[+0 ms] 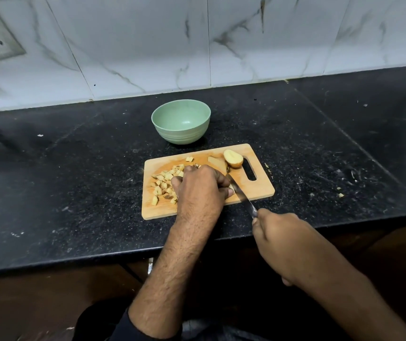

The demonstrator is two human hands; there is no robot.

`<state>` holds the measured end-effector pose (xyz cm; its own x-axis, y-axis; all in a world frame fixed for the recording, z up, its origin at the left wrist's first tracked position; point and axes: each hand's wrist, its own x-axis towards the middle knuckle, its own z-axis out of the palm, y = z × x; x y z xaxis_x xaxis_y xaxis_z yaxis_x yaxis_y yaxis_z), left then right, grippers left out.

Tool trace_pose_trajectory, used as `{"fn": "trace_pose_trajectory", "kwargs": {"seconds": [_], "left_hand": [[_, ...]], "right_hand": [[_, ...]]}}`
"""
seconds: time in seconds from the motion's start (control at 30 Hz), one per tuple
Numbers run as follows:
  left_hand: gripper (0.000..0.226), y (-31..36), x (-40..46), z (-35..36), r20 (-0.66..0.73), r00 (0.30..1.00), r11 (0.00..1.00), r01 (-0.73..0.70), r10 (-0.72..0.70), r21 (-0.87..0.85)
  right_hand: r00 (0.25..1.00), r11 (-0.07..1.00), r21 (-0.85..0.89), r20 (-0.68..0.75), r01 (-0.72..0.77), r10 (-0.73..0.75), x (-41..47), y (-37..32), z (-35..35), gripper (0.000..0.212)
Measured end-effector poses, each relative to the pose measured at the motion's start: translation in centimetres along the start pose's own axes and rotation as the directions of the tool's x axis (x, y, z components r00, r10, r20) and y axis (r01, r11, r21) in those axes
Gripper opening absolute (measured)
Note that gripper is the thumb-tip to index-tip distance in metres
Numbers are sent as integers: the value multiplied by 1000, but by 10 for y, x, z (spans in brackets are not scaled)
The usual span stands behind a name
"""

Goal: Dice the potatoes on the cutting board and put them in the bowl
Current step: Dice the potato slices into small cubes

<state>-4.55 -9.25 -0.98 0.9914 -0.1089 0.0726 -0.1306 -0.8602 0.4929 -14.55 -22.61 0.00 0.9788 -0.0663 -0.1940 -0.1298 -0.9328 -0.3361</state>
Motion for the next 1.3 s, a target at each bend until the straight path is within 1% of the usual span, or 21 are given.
{"fn": "trace_pose_trajectory", "kwargs": {"seconds": [0.1,0.27,0.37,0.43,0.5,0.57,0.6,0.7,0.83,0.93,1.0,1.1,1.2,1.3], "left_hand": [[19,-2,-1,0,-8,1000,1000,-1,1,6],[27,-4,-4,2,-41,999,1000,-6,7,4],[36,-5,-6,3,-78,997,999,-27,25,-24],[44,-5,-8,1,-93,992,996,-86,86,-1],[49,-5,-8,0,-75,973,975,-214,219,67],[44,-4,-5,-3,-17,946,938,-320,325,134],[39,-4,-3,-4,24,940,928,-340,340,156],[24,-7,7,-10,115,940,924,-338,322,180],[22,-8,15,-13,161,937,928,-335,310,165],[25,-10,16,-11,157,939,936,-326,305,131],[32,-13,16,-9,137,941,940,-323,308,109],[41,-17,17,-9,94,947,940,-316,306,127],[39,-18,18,-11,83,949,933,-314,304,177],[32,-16,23,-15,113,937,908,-347,329,236]], "right_hand": [[1000,1000,4,17,-3,2,7,-2,-2,29],[1000,999,31,6,11,-11,9,-3,-4,24],[1000,999,38,23,7,-8,10,-2,-4,27],[1000,1000,20,4,11,-11,10,-3,-2,28],[999,999,-16,-38,30,-31,8,-4,0,28],[996,998,-57,-81,39,-43,5,-5,1,28],[995,997,-74,-94,38,-45,3,-5,1,28],[993,994,-97,-108,46,-57,-3,-7,-2,28],[994,994,-94,-96,51,-60,-19,-1,-10,26],[996,997,-72,-75,39,-44,-29,6,-19,31],[997,998,-67,-71,18,-23,-34,10,-23,32],[996,997,-74,-92,-7,0,-33,16,-26,31],[996,998,-62,-93,-16,10,-26,20,-22,32],[997,999,-48,-71,-15,11,-21,20,-17,34]]}}
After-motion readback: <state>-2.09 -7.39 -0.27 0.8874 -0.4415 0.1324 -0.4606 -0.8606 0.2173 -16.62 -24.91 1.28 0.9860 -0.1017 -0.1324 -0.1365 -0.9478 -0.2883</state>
